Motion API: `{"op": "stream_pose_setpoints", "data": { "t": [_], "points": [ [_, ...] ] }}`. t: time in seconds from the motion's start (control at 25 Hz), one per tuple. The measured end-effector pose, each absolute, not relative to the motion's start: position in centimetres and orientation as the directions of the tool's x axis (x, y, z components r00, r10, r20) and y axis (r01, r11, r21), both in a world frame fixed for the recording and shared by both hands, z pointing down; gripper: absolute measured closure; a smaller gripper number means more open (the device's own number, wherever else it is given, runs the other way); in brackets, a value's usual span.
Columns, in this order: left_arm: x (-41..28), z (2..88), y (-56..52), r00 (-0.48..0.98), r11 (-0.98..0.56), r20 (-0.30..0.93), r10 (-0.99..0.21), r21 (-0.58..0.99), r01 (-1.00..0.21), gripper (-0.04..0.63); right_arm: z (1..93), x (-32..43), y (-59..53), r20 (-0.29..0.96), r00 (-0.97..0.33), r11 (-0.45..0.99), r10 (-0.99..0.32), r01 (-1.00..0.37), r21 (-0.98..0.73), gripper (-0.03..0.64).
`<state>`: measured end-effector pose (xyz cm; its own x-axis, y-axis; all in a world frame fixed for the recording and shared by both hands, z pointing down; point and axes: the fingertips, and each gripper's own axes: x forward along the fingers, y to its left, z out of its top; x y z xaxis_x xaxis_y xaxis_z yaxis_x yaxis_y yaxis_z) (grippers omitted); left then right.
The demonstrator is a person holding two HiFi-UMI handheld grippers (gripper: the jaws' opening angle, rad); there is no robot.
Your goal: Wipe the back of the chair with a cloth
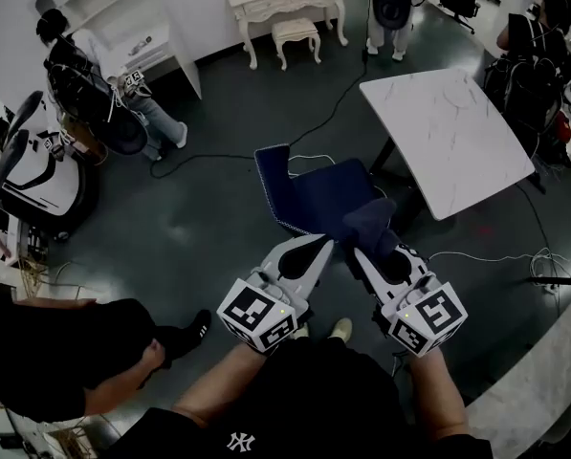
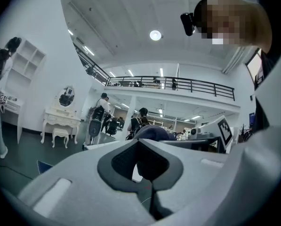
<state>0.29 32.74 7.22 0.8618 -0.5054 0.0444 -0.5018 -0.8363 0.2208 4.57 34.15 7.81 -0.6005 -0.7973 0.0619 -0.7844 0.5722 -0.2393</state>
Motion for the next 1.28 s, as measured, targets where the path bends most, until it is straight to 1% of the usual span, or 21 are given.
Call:
{"op": "stream_pose_setpoints", "data": {
  "t": [0.12, 0.24, 0.4, 0.8, 1.04, 1.28],
  "points": [
    [0.3, 7.4, 32.5, 0.857, -0.831, 0.043, -0.513, 0.227, -0.508, 0.588, 8.0, 4.8, 34.0, 0.052, -0.615, 0.581, -0.787, -0.766, -0.275, 0.529],
    [0.2, 7.6, 31.9, 0.851, -0.823, 0.044, -0.523, 0.233, -0.518, 0.588, 8.2, 5.6, 33.8, 0.058, -0.605, 0.570, -0.794, -0.775, -0.275, 0.528],
    [-0.3, 7.4, 31.2, 0.829, -0.804, 0.039, -0.558, 0.221, -0.552, 0.588, 8.6, 6.5, 33.4, 0.052, -0.611, 0.574, -0.790, -0.767, -0.285, 0.528],
    [-0.3, 8.9, 31.2, 0.776, -0.749, 0.076, -0.626, 0.218, -0.626, 0.588, 10.4, 8.2, 33.0, 0.052, -0.644, 0.604, -0.763, -0.739, -0.299, 0.528],
    [-1.9, 10.1, 29.9, 0.743, -0.714, 0.094, -0.662, 0.223, -0.664, 0.588, 11.9, 7.0, 31.9, 0.070, -0.677, 0.627, -0.733, -0.712, -0.316, 0.528],
    [-3.5, 11.4, 26.3, 0.743, -0.709, 0.095, -0.663, 0.238, -0.663, 0.588, 13.5, 5.3, 28.2, 0.123, -0.673, 0.609, -0.729, -0.720, -0.331, 0.528]
  ]
}}
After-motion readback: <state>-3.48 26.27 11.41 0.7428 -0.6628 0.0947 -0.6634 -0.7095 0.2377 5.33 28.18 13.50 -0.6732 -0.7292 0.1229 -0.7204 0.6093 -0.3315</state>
